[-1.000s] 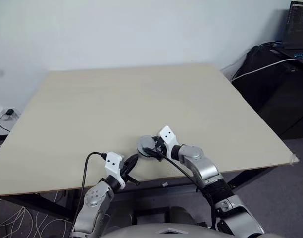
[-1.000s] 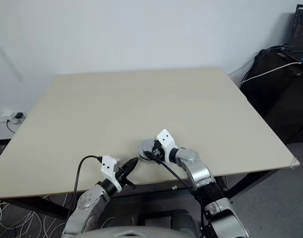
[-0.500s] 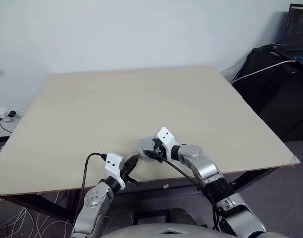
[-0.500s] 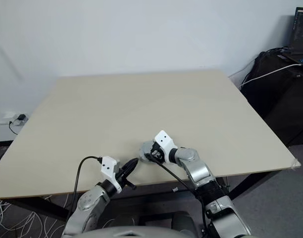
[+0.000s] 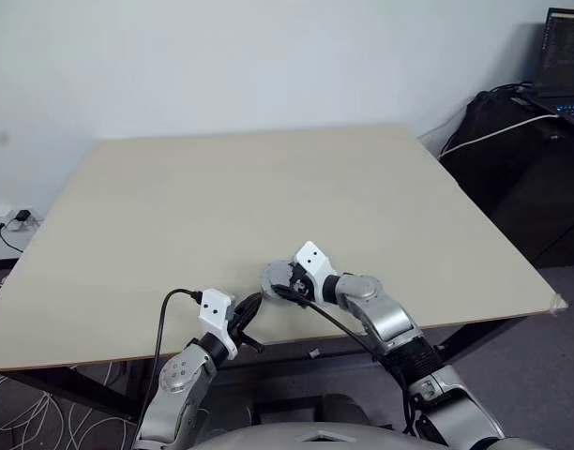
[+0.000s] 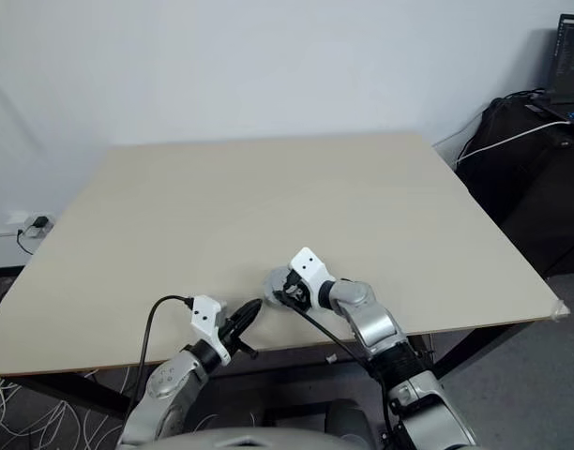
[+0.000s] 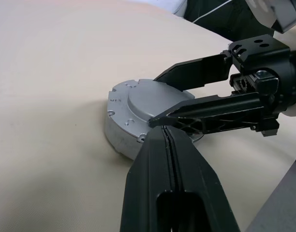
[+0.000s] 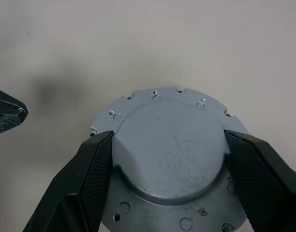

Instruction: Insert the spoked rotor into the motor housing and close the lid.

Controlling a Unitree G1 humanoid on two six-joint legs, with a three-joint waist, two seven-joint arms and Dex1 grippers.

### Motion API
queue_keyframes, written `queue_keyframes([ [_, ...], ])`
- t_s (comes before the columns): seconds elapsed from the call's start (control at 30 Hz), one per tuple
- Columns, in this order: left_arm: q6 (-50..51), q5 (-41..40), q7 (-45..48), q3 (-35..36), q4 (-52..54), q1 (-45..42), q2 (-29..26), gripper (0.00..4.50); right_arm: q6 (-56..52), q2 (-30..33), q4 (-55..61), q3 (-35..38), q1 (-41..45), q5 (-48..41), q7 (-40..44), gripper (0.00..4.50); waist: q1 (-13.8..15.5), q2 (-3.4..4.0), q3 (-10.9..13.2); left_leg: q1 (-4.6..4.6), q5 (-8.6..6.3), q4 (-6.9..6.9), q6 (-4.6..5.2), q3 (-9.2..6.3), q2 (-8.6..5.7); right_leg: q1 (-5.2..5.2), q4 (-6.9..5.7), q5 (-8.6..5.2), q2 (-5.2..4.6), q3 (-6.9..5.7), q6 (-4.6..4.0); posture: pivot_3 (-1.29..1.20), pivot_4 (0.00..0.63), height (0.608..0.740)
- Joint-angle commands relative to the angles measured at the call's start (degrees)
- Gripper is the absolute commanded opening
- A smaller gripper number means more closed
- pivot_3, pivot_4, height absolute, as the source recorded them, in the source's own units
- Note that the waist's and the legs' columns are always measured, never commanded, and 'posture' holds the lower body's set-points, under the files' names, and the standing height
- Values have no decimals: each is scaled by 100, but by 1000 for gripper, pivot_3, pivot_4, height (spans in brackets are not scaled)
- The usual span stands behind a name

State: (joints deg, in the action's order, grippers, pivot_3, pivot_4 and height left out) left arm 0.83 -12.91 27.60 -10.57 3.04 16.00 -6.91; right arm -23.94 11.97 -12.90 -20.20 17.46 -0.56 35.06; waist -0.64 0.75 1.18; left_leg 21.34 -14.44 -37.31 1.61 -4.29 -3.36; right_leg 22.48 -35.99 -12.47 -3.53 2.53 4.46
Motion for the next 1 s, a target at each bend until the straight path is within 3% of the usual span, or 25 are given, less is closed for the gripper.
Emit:
queue_keyframes([
  [0.03, -46, -54, 12, 15, 317, -50, -4, 0, -154, 96, -181, -99, -61, 291, -193, 3258, -2, 1, -1, -3, 0, 0, -1, 0, 0, -3, 0, 0, 0, 0, 0, 0, 0, 740],
  [0.63, 22, -37, 14, 201, 101, -329, -147, 0, -904, 250, -84, -243, 32, 196, 146, 3258, 19, 5, -3, -16, -3, 8, -1, -1, -3, -16, 4, -9, -6, -1, 2, 0, 0, 740],
  [0.8, 552, -168, 108, 552, -132, -944, -531, 0, -910, 236, -84, -259, 31, 198, 125, 3258, 16, 5, -4, -17, -2, 8, -1, -3, -3, -17, 2, -10, -4, -4, 2, 0, 0, 740],
  [1.0, 2028, -777, 382, 916, -430, -1914, -819, 0, -909, 179, -57, -273, 23, 193, 77, 3258, 11, -1, -7, -17, 3, 8, 7, -5, -6, -18, 2, -8, -2, -4, 4, 0, 0, 740],
])
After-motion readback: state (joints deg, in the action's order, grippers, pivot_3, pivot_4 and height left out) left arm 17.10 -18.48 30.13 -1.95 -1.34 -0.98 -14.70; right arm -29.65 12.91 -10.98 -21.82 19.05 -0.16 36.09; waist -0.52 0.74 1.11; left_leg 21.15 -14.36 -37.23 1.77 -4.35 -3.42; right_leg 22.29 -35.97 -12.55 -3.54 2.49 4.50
